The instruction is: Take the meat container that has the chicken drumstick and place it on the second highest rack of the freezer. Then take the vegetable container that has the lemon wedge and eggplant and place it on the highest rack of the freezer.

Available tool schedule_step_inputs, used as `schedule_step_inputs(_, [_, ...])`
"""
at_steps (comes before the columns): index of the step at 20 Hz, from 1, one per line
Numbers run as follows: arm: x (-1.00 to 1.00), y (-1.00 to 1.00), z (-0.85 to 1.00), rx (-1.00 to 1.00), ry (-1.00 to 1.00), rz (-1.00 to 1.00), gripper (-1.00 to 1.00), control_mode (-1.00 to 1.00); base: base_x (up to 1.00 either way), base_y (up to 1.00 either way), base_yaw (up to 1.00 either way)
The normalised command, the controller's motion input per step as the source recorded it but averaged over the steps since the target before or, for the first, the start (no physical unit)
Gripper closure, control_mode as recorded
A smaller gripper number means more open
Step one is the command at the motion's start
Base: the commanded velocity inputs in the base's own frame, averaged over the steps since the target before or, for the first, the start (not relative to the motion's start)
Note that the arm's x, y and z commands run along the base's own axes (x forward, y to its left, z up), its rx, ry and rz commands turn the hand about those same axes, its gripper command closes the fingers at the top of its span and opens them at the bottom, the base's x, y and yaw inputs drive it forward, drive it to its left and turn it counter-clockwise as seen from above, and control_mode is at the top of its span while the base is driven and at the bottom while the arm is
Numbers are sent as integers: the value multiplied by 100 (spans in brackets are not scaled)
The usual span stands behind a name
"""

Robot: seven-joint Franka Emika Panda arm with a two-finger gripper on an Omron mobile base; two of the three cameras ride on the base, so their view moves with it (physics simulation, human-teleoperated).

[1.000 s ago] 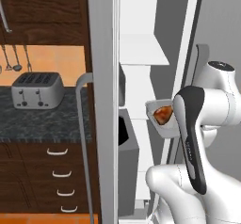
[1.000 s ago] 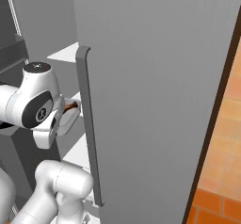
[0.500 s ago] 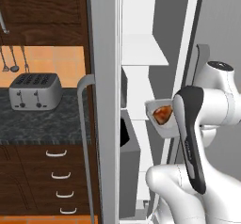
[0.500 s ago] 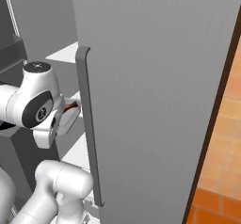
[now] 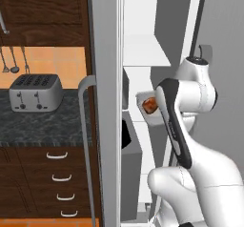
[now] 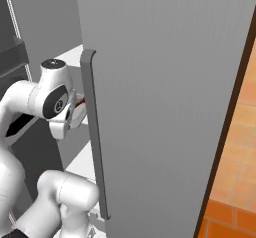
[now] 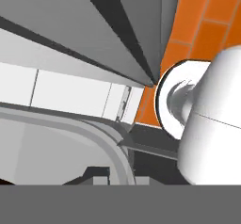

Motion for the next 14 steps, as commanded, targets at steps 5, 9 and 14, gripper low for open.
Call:
schedule_step_inputs(5, [86, 0, -28, 0, 0, 0, 100, -100, 0, 0, 0])
schedule_step_inputs(9, [52, 0, -51, 0, 0, 0, 100, -100, 0, 0, 0])
schedule_step_inputs(14, [51, 0, -38, 0, -1, 0, 100, -100, 0, 0, 0])
